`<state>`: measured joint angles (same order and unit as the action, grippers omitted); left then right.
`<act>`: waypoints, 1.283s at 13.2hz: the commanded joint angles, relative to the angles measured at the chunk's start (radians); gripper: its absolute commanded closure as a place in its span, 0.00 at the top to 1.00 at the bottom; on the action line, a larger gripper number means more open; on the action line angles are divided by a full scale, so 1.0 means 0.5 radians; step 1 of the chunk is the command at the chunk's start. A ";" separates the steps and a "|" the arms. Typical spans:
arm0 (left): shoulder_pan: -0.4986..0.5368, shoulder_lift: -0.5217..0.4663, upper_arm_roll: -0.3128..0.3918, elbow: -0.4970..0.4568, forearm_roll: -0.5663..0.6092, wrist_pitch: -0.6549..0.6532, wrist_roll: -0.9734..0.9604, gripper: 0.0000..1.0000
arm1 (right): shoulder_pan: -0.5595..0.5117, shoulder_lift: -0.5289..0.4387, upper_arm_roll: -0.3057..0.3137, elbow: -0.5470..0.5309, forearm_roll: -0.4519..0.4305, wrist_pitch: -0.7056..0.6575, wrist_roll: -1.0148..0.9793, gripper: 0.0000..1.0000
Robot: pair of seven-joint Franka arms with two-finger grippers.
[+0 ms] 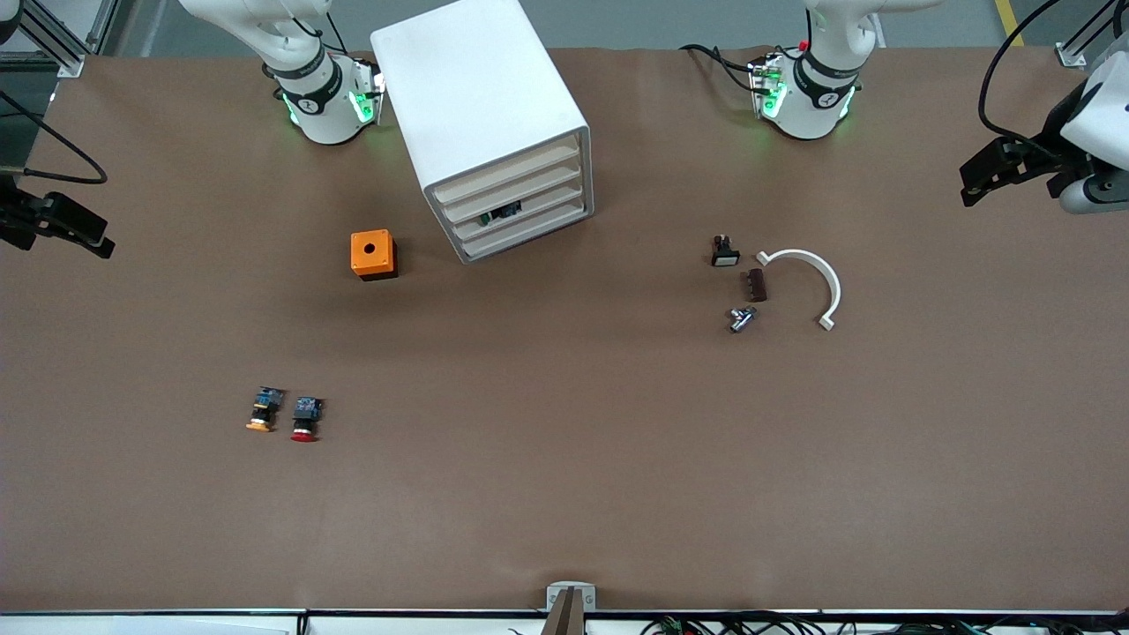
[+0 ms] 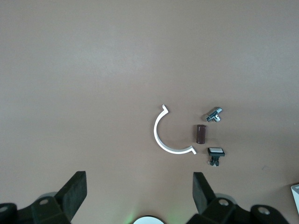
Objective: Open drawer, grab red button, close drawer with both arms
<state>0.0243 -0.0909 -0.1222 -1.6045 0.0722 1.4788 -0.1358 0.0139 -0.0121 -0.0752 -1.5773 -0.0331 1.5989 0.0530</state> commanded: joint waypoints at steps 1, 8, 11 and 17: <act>0.007 -0.045 0.014 -0.031 -0.034 0.025 0.051 1.00 | -0.003 0.021 0.009 0.041 -0.020 -0.019 -0.017 1.00; 0.003 -0.054 -0.004 -0.074 -0.138 -0.015 0.002 1.00 | -0.003 0.021 0.012 0.041 -0.020 -0.026 -0.017 1.00; -0.003 0.031 -0.004 0.030 -0.132 -0.015 0.011 1.00 | -0.003 0.021 0.012 0.041 -0.017 -0.026 -0.017 1.00; -0.006 0.102 0.002 0.126 -0.074 -0.031 0.017 1.00 | -0.028 0.018 0.025 0.041 -0.017 -0.032 -0.017 1.00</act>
<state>0.0251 -0.0491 -0.1231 -1.5682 0.0171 1.4756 -0.1368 0.0142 -0.0112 -0.0740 -1.5773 -0.0331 1.5983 0.0520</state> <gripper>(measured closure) 0.000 0.000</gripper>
